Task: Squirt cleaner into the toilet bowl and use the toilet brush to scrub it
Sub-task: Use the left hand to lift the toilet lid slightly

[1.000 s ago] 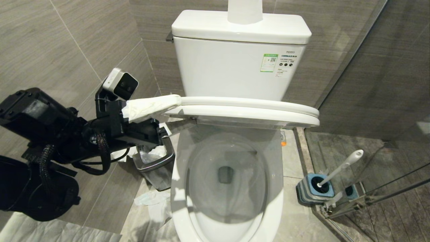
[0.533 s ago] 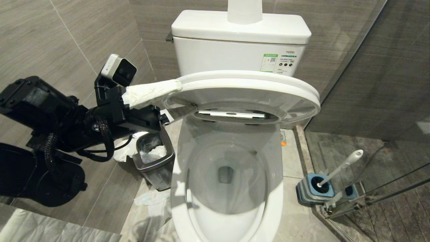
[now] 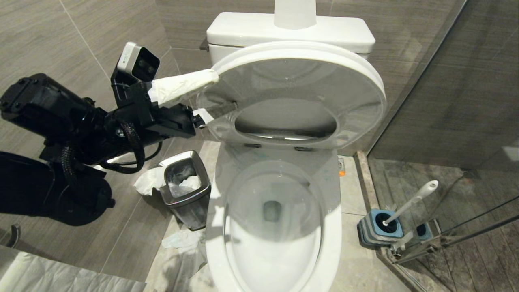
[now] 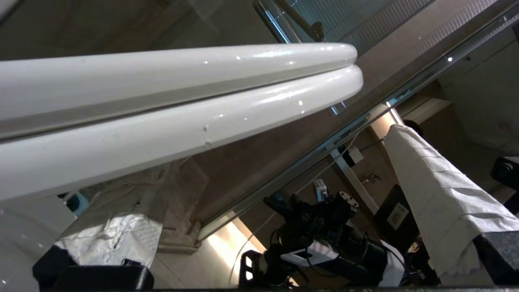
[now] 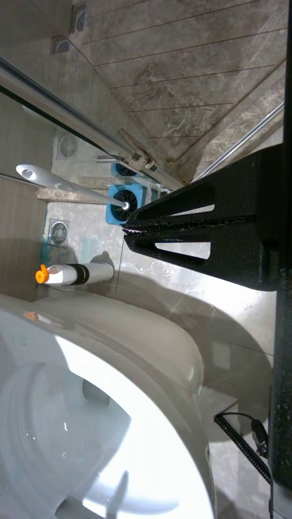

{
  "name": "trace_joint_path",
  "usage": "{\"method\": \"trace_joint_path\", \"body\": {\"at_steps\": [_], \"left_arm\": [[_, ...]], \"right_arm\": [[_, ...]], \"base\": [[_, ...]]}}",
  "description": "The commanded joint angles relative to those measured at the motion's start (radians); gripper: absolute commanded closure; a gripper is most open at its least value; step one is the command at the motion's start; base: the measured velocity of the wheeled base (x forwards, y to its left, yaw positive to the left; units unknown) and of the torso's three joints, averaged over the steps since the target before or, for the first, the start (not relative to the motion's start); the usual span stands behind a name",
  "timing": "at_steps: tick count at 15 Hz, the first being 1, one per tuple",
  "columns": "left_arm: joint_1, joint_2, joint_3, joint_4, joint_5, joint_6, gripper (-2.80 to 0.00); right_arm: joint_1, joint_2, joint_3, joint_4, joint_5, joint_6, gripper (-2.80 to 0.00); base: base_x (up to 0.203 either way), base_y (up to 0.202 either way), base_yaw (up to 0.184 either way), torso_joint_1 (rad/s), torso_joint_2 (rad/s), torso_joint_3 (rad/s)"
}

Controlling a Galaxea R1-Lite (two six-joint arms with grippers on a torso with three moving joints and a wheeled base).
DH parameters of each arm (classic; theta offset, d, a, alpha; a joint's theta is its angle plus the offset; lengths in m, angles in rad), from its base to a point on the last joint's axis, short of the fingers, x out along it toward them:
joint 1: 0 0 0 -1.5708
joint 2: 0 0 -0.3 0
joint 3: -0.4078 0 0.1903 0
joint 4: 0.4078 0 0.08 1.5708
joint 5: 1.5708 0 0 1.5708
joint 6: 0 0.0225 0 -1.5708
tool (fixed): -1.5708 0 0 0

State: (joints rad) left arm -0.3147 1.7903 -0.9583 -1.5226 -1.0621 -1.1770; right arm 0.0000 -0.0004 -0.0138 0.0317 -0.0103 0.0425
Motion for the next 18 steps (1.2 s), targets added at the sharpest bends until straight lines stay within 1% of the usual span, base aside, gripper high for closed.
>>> {"method": "trace_joint_path", "body": {"at_steps": [1,4,6,12,14,18], "left_arm": [[0.009,0.043,-0.051,-0.007,-0.004,0.011,-2.8],[0.016,0.086,-0.108,-0.007,-0.005,0.049,-2.8],[0.037,0.117,-0.17,-0.007,-0.006,0.066,-2.8],[0.098,0.21,-0.363,0.0,-0.01,0.069,-2.8],[0.104,0.241,-0.423,0.013,-0.01,0.071,-2.8],[0.097,0.27,-0.481,0.022,-0.016,0.078,-2.8]], "right_arm": [[0.0,0.0,0.0,0.001,0.0,0.0,0.0],[0.0,0.0,0.0,0.001,0.0,0.0,0.0],[0.0,0.0,0.0,0.001,0.0,0.0,0.0],[0.0,0.0,0.0,0.001,0.0,0.0,0.0],[0.0,0.0,0.0,0.001,0.0,0.0,0.0],[0.0,0.0,0.0,0.001,0.0,0.0,0.0]], "base": [[0.0,0.0,0.0,0.0,0.0,0.0],[0.0,0.0,0.0,0.0,0.0,0.0],[0.0,0.0,0.0,0.0,0.0,0.0],[0.0,0.0,0.0,0.0,0.0,0.0],[0.0,0.0,0.0,0.0,0.0,0.0],[0.0,0.0,0.0,0.0,0.0,0.0]]}}
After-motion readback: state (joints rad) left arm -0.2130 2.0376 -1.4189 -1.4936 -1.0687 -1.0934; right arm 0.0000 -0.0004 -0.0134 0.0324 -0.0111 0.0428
